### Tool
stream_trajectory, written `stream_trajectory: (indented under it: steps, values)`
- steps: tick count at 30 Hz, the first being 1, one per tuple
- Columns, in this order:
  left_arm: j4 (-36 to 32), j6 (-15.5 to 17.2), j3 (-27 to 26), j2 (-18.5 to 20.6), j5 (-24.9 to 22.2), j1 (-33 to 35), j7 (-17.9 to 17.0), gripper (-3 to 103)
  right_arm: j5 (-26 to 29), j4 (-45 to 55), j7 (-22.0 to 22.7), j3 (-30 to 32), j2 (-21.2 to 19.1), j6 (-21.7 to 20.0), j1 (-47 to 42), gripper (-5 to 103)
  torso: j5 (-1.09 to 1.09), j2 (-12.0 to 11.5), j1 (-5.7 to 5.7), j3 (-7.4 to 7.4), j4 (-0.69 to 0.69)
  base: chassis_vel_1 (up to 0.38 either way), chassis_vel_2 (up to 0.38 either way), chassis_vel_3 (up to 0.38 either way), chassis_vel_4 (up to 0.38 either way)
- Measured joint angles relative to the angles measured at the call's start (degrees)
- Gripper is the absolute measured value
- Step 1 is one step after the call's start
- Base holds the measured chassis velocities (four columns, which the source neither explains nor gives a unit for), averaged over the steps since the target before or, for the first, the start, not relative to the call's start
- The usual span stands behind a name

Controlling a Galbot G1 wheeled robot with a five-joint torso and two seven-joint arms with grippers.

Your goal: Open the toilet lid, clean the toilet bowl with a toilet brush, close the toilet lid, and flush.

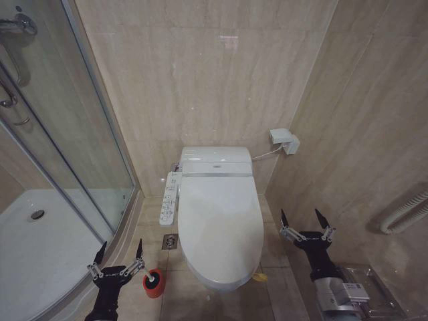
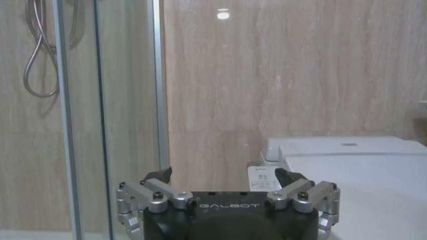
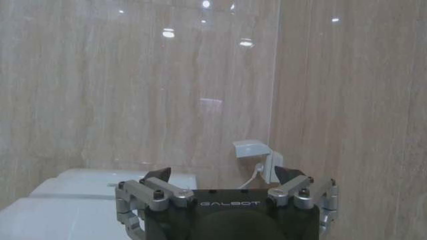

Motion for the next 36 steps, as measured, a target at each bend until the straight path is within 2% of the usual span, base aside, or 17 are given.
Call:
stream_trajectory:
  steps: [36]
  values:
    - [0.6,0.2,-0.1,0.2,-0.5,-1.0,0.1,100,0.0,0.0,0.0,0.0,0.0,0.0,0.0,100,0.01,0.0,0.00,0.00,0.02,0.000,0.000,0.000,0.000]
